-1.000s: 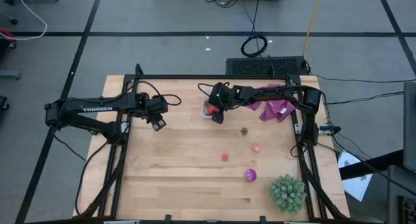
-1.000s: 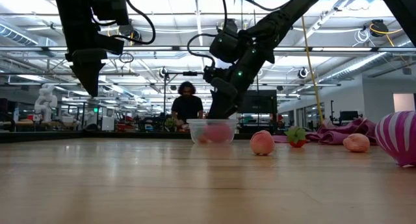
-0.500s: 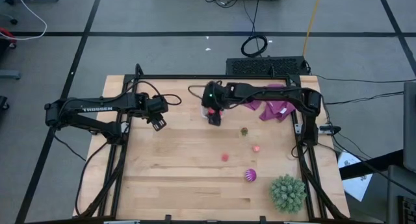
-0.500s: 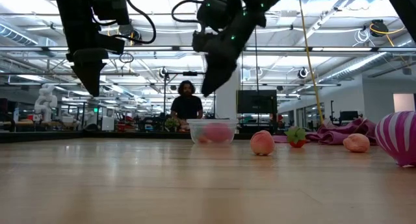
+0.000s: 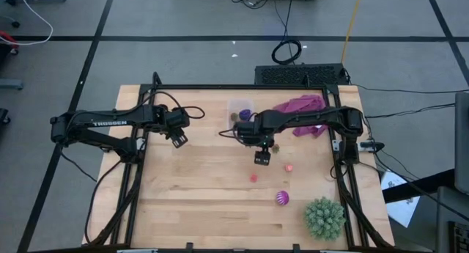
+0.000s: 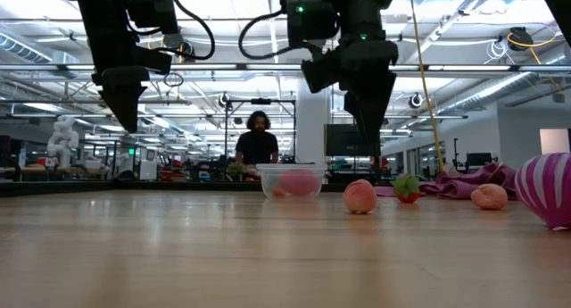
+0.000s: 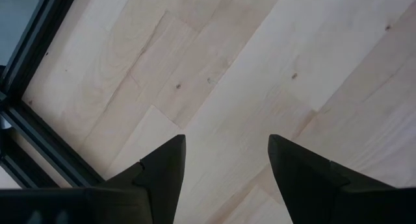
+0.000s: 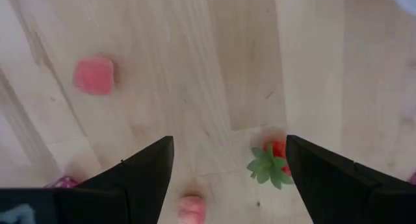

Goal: Pick and placing Produce into tupperware
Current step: Put the strawberry into the transparent bin

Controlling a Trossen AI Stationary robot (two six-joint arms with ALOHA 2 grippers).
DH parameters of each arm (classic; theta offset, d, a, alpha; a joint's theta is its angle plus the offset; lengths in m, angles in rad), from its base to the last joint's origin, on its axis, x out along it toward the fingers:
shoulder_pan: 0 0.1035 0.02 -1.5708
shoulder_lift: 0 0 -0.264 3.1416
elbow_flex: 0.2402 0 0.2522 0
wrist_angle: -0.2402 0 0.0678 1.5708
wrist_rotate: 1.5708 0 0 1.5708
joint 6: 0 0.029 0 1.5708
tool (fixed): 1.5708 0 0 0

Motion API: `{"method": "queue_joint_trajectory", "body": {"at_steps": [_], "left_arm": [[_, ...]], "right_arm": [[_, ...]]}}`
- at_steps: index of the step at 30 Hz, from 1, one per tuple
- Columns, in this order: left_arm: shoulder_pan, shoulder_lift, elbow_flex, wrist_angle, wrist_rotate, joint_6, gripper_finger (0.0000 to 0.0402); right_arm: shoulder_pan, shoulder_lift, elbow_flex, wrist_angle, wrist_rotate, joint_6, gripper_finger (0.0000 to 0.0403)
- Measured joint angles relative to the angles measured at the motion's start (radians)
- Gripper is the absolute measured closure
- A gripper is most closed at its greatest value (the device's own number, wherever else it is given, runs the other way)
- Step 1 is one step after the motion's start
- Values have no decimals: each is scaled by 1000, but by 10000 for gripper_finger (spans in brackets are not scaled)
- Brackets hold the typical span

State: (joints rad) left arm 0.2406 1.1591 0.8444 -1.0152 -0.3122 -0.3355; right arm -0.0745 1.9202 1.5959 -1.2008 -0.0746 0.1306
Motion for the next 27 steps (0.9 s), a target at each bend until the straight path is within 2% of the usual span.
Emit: {"method": "queue_joint_trajectory", "body": {"at_steps": [14,27], "left_arm": [[0,0,0,0,0,-2,176],[0,0,0,-1,0,-7,176]], "right_arm": [[-50,0,-203,45,4,11,117],[-118,0,-226,60,27,-2,117]]}}
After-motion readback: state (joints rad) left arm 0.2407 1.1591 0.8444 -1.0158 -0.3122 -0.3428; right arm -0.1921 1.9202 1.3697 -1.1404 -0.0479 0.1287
